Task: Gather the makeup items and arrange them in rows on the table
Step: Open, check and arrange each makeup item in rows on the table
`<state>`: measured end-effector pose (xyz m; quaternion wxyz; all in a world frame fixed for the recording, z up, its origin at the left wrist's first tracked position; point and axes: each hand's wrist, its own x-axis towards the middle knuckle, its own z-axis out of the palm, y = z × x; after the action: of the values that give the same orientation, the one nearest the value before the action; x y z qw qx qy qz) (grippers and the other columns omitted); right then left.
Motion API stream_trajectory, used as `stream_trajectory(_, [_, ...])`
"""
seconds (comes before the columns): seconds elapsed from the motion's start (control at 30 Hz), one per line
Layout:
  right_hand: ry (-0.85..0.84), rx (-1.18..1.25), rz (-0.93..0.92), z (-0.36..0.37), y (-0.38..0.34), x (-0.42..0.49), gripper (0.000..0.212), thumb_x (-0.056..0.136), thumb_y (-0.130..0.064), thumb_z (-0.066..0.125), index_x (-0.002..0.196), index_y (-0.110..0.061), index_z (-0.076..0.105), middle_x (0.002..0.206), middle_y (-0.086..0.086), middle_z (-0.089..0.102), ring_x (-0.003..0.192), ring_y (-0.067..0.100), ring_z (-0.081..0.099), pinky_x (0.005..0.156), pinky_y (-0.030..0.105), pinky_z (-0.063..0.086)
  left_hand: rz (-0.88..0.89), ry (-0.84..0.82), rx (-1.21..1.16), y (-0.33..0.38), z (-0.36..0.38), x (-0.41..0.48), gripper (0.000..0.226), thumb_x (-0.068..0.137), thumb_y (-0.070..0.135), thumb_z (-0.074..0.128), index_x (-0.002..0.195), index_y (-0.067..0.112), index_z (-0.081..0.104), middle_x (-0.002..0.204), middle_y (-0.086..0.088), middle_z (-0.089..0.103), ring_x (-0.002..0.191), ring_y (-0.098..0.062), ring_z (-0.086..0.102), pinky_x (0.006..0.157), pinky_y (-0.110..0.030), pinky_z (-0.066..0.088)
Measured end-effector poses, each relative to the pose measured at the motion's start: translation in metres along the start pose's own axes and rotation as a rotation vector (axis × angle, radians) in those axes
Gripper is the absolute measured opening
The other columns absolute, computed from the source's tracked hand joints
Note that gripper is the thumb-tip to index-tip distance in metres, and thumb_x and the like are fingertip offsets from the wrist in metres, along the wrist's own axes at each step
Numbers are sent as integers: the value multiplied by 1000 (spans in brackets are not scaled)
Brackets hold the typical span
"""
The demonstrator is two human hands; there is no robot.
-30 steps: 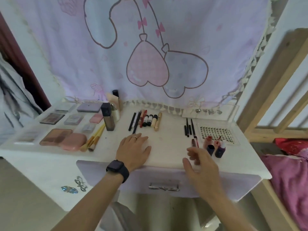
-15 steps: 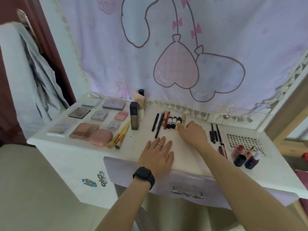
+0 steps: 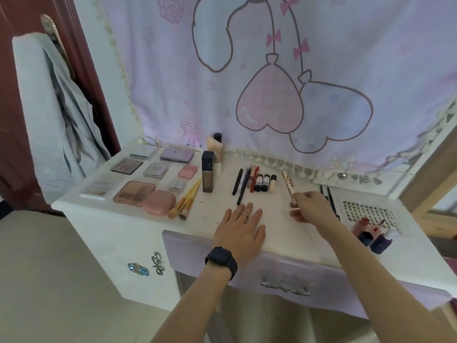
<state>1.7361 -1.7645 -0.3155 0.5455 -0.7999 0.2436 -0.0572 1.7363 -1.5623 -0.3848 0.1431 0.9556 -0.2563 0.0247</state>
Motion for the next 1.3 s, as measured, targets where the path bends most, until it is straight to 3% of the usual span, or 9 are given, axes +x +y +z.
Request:
stream_trajectory(0.13, [-27,345,34,-8,21,-40,12,101,-18,57,107,-9,62,80,5,74,53,13,65,47,22,50,-1,101,-24,2,0,-4,65,98,55,21,157,27,19,164,0,23,150,-19,18,122,-39,10])
stream_trajectory(0.27, [-76,347,25,5,43,-72,14,105,-21,51,106,-13,63,86,7,66,50,11,60,47,23,50,72,352,-162,4,-2,-10,74,95,55,42,157,30,11,164,-1,19,144,-20,30,114,-35,29])
stream_trajectory(0.47, [-125,268,-106,9,43,-62,19,104,-26,51,96,-20,67,73,-6,61,51,14,59,45,22,45,176,373,-178,6,-10,-9,41,98,46,44,122,17,60,123,-3,60,106,-25,59,85,-38,51])
stream_trajectory(0.6, [-104,217,-171,17,35,-45,34,104,-37,48,82,-16,62,59,-8,53,45,14,52,40,21,36,103,344,-318,5,-14,-4,28,102,38,46,117,18,59,93,10,52,76,-8,48,63,-18,34])
stream_trajectory(0.77, [-84,69,-248,22,36,-37,57,101,-61,39,74,-14,55,53,-7,52,40,16,53,40,21,37,49,432,-395,19,-21,15,42,100,46,33,98,16,61,89,7,49,65,-9,44,53,-22,36])
stream_trajectory(0.87, [-36,61,-306,21,43,-40,65,96,-69,42,70,-9,48,52,-6,45,44,14,45,44,24,37,-60,457,-378,26,-21,27,42,97,49,30,67,25,47,64,9,41,53,-11,38,47,-26,31])
stream_trajectory(1.07, [-58,11,-433,26,51,-43,47,95,-65,39,74,-24,48,53,-9,47,46,7,34,45,24,32,-203,362,-541,18,-10,31,53,93,45,40,44,25,35,38,7,35,40,-13,33,43,-24,23])
stream_trajectory(1.2, [-111,83,-465,22,52,-43,7,104,-36,52,98,-36,55,69,-12,57,45,9,45,45,24,38,-249,333,-544,18,-9,35,59,99,38,47,44,23,37,37,10,37,37,-13,32,43,-25,23])
stream_trajectory(1.3, [-115,209,-383,18,46,-46,14,98,-52,53,105,-40,57,85,-10,65,46,15,59,45,22,46,-245,351,-549,19,-9,33,59,100,35,48,44,23,34,36,9,36,37,-13,32,43,-24,21])
